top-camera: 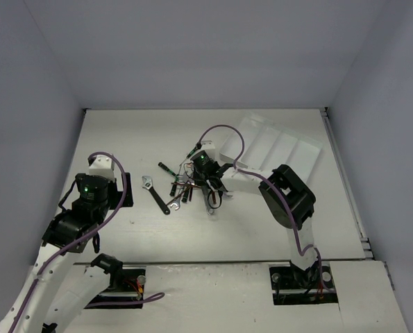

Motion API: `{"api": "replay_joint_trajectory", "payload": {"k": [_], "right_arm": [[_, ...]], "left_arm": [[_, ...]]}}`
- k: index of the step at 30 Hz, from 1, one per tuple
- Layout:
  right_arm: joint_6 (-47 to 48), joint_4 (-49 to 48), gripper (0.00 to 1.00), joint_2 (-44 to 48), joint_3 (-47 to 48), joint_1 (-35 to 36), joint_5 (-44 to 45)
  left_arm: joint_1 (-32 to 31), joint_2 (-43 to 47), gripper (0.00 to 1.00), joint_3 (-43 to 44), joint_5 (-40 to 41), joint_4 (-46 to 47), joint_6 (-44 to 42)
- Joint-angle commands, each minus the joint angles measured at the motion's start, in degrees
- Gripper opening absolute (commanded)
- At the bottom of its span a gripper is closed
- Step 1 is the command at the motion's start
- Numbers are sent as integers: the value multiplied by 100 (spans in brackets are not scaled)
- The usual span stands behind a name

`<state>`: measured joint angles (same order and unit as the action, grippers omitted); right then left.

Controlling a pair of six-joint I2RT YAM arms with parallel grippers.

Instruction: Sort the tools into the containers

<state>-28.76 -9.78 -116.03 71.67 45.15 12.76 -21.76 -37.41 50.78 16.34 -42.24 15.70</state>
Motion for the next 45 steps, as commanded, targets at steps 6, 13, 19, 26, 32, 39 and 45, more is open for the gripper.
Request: {"api": "replay_joint_trajectory", "payload": {"k": [6,13,19,26,32,39,45], "right_arm": [[-155,416,0,271,15,42,-84],[232,271,0,722,465,-5,-159],[283,-82,0,1085,620,-260,-644],[280,-653,0,1300,254,-425,-1056],[301,-1177,0,1623,-105,-436,-1043],[204,-1499,0,1975,-263,-619,-917],[257,-1727,0,2297,-442,-674,-586]], "left_arm": [[-26,-100,88,94,49,172,92],[-30,-150,88,145,54,172,92],[-30,-123,88,136,71,172,135],[-30,-59,88,131,104,175,147],[-30,-51,88,142,94,172,141],[-25,-35,88,148,71,169,139],[-27,-21,88,125,62,163,147]]}}
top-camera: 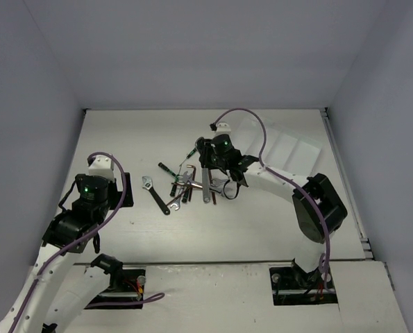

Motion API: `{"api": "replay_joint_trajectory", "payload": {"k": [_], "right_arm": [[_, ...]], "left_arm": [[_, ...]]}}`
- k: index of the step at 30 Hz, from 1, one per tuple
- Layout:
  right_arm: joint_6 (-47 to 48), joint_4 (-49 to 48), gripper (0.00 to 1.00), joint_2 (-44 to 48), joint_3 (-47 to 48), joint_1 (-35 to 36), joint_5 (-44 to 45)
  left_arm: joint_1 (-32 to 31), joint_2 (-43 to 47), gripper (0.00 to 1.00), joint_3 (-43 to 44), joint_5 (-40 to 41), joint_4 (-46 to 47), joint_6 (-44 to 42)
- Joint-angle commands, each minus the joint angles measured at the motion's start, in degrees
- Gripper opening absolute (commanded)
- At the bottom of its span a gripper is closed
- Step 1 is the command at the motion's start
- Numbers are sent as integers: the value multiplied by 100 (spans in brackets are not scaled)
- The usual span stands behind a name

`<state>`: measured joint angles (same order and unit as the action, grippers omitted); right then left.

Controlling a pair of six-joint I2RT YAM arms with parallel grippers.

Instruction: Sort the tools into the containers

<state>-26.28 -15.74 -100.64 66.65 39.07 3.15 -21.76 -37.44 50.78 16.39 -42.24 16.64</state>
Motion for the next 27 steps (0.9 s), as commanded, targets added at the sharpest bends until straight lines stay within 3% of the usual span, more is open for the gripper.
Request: {"api": "replay_joint_trajectory", "payload": {"k": [1,10,17,27], "right_arm": [[20,-1175,0,819,18,-68,461],[18,-1274,0,1160,-117,-233,1038],[-103,-1274,0,1205,-15,-920,1212],[-478,-1276,0,266,697,-1716,1377]], "left_arm": [[-30,-18,88,130,57,163,52],[-30,-9,88,169,49,155,50],[-30,34,88,177,-3,129,120],[-30,107,88,241,-22,-2,191]]}}
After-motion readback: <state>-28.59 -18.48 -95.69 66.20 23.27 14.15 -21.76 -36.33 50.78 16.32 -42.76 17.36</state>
